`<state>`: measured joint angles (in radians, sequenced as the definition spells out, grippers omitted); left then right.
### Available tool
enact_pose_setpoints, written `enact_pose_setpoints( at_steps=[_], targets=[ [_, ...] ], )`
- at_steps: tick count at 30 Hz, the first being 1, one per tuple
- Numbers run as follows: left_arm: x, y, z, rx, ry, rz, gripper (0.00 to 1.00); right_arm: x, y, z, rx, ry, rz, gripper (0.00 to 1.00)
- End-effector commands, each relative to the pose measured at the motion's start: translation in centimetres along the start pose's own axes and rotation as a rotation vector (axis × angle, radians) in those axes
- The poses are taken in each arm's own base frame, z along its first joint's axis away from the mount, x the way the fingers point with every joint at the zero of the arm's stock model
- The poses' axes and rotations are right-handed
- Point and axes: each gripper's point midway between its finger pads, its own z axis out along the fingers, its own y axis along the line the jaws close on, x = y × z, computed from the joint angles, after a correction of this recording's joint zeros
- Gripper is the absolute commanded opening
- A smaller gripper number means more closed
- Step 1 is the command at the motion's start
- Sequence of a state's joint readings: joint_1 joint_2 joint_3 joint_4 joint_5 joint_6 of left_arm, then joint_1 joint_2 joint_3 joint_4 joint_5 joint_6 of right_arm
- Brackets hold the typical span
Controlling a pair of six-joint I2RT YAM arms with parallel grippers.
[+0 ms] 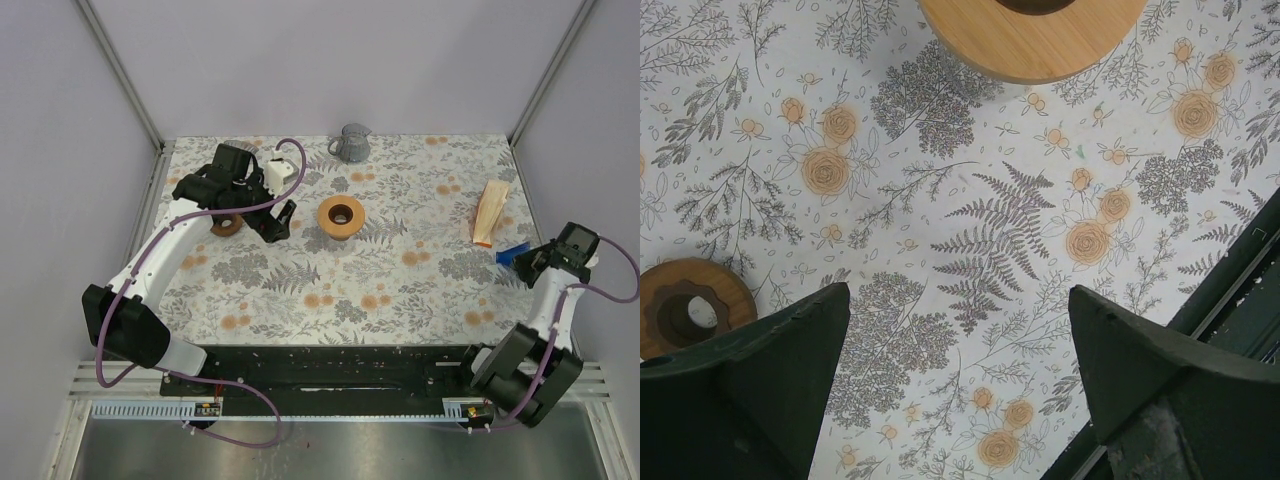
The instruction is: Place the coffee filter in the dripper
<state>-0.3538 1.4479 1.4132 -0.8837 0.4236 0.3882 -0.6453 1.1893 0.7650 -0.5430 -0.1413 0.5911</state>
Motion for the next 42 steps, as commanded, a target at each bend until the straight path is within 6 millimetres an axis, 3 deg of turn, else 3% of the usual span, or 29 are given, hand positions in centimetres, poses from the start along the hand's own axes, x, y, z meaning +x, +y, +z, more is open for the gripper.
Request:
enact_pose_setpoints(
  at_steps=[1,4,7,8,10,11,13,15,18,20,26,33,36,40,42],
  targets=[
    [-2.4,-0.3,-1.4,0.016,-0.078,0.031,0.94,-3.3,2.3,-4.2,-0.069,-0.173,-0.039,0.0],
    [-2.4,-0.2,-1.5,0.012,-0.078,0.031,0.94,-4.4,3.1,-5.9,-0.088,-0.223,-0.063,0.0],
    [-2.5,-0.2,-1.5,0.01,-0.08,0.031,0.94,-4.5,2.7,-5.5,-0.063,-0.22,-0.042,0.03],
    [-2.5,-0.2,-1.5,0.01,-0.08,0.032,0.94,-4.2,2.7,-4.9,-0.067,-0.202,-0.034,0.22],
    [-2.2,-0.1,-1.4,0.004,-0.072,0.029,0.94,-3.9,2.9,-3.6,-0.077,-0.166,-0.033,0.68],
    [-2.1,-0.1,-1.5,-0.002,-0.071,0.03,0.94,-4.0,2.9,-3.1,-0.068,-0.155,-0.032,0.81],
    [-1.9,0.1,-1.6,-0.014,-0.066,0.027,0.94,-4.8,3.1,-2.6,-0.049,-0.152,-0.046,0.96],
    [-1.5,0.2,-1.7,-0.016,-0.06,0.022,0.94,-6.3,4.0,-2.5,-0.05,-0.17,-0.091,0.99],
    [-1.1,0.5,-1.6,-0.015,-0.058,0.014,0.94,-8.9,6.5,-2.6,-0.106,-0.19,-0.185,0.99],
    [-0.9,0.8,-1.4,-0.012,-0.059,0.008,0.94,-9.5,7.2,-1.2,-0.112,-0.149,-0.236,0.99],
    [0.3,1.4,-0.6,0.007,-0.035,-0.024,0.94,-8.9,5.3,3.2,0.012,0.021,-0.262,0.99],
    [0.2,1.7,-0.8,0.016,-0.049,-0.046,0.94,-5.3,2.6,5.3,0.065,0.123,-0.196,0.96],
    [0.2,1.5,-0.8,0.033,-0.048,-0.051,0.94,-3.1,2.4,6.2,0.023,0.181,-0.151,0.85],
    [0.3,1.5,-0.9,0.034,-0.048,-0.055,0.94,-1.5,2.9,6.9,-0.039,0.223,-0.103,0.58],
    [0.2,1.5,-1.0,0.033,-0.053,-0.055,0.94,-1.1,3.0,7.0,-0.05,0.233,-0.089,0.31]
  ],
)
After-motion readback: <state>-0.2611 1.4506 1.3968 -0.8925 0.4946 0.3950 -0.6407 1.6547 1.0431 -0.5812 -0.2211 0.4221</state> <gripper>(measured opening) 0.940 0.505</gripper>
